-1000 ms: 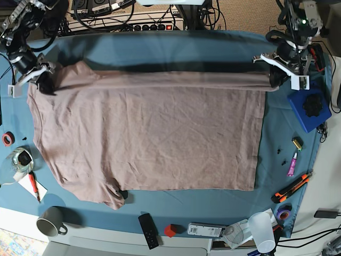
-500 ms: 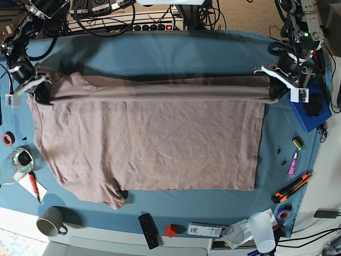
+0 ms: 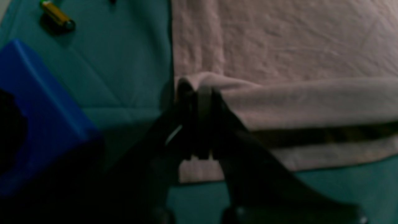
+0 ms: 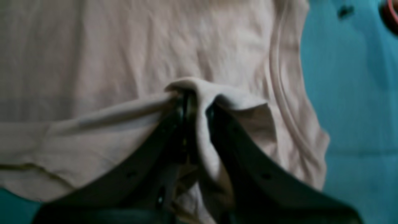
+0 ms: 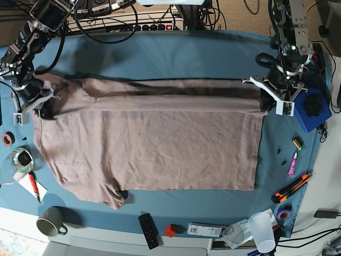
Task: Fold the T-shirt properly
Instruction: 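Lay the held shoulder edge down across the shirt body with both grippers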
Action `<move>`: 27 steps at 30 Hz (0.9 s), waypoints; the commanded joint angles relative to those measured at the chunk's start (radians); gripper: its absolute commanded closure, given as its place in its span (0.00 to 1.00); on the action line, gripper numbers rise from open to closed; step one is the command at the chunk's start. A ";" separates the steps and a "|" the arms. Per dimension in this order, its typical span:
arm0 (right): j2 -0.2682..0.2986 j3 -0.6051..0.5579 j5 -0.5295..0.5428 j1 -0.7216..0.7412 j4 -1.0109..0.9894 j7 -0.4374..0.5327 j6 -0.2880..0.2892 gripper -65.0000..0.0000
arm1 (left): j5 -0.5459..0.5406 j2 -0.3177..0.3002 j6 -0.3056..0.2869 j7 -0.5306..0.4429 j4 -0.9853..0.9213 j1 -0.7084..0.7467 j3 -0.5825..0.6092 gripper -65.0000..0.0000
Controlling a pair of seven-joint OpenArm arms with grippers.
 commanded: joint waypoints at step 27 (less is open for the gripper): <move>0.073 -0.026 -0.050 0.258 -0.353 0.088 0.026 1.00 | 0.000 -0.008 -0.010 -0.021 -0.191 -0.218 -0.003 1.00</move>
